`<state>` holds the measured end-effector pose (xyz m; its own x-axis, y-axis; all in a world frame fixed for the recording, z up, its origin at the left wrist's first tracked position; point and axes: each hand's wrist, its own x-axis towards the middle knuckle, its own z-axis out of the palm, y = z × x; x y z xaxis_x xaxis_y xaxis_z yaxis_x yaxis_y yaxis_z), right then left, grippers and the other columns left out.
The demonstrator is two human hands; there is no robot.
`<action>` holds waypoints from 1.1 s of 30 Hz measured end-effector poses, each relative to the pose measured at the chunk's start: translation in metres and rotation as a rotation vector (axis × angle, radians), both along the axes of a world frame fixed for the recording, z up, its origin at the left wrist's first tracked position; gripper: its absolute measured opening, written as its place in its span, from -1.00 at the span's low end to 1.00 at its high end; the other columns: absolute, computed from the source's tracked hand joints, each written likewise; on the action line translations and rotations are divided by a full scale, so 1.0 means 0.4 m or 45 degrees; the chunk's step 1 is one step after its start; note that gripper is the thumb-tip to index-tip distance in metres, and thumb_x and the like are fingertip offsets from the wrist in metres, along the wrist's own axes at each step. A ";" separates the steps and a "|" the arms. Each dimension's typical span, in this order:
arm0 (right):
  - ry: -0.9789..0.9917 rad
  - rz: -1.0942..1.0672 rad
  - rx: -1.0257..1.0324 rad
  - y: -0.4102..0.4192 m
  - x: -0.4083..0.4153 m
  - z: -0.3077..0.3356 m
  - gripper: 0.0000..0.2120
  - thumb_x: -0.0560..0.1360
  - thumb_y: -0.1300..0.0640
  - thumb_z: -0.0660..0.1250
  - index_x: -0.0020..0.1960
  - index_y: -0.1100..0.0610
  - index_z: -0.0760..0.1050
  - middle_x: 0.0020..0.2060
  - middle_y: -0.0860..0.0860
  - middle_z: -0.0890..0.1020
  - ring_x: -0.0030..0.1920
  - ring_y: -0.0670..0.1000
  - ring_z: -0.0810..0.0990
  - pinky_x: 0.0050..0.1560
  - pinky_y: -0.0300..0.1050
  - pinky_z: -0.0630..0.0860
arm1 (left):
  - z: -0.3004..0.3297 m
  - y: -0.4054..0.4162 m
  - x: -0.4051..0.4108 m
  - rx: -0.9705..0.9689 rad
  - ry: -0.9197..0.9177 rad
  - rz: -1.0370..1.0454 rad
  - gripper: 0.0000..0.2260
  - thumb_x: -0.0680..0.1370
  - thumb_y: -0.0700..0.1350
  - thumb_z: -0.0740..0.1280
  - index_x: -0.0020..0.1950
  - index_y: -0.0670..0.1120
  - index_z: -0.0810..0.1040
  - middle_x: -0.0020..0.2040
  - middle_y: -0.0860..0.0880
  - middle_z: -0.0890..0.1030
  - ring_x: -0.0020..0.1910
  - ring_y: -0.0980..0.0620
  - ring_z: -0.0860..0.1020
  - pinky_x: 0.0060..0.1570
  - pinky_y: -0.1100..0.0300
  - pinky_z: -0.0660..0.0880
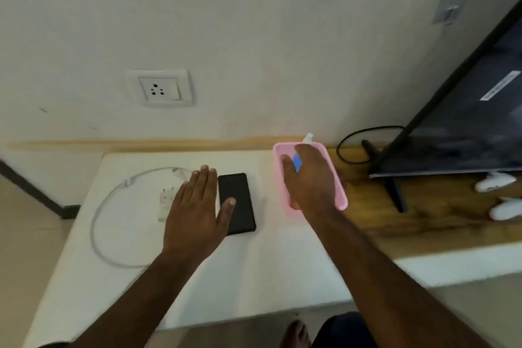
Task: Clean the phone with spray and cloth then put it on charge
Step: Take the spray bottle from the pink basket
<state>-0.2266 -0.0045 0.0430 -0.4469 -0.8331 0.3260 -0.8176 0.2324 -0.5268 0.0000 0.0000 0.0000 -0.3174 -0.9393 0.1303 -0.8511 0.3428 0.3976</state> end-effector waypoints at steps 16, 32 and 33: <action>-0.331 -0.203 0.301 -0.201 -0.173 -0.148 -0.52 0.43 -0.13 0.45 0.22 0.09 0.45 0.08 0.01 0.62 -0.08 -0.04 0.51 -0.11 -0.16 0.49 | -0.066 -0.003 -0.009 -0.040 0.045 -0.061 -0.30 0.61 0.31 -0.04 0.61 -0.11 0.16 0.60 -0.06 0.18 0.58 0.00 0.14 0.51 0.03 0.11; -0.587 0.152 0.044 -0.120 -0.041 0.023 -0.45 0.39 -0.31 0.34 0.26 -0.04 0.41 -0.03 -0.13 0.61 -0.10 -0.12 0.60 -0.14 -0.34 0.51 | -0.027 -0.018 -0.007 0.109 0.257 -0.024 -0.25 0.53 0.40 -0.11 0.63 0.02 0.04 0.62 0.07 0.06 0.60 0.11 0.01 0.55 0.12 0.00; -0.673 0.215 0.048 -0.104 -0.009 0.034 -0.41 0.36 -0.34 0.33 0.27 -0.05 0.41 -0.02 -0.13 0.61 -0.08 -0.10 0.61 -0.09 -0.30 0.54 | -0.020 -0.017 -0.008 0.133 0.301 -0.019 -0.24 0.52 0.42 -0.12 0.63 0.04 0.06 0.62 0.09 0.09 0.59 0.11 0.05 0.55 0.10 0.03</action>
<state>-0.2302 -0.0459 0.0568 -0.4009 -0.9140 0.0621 -0.4716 0.1478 -0.8693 -0.0034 -0.0066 -0.0080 -0.3036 -0.9470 0.1053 -0.7254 0.3013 0.6188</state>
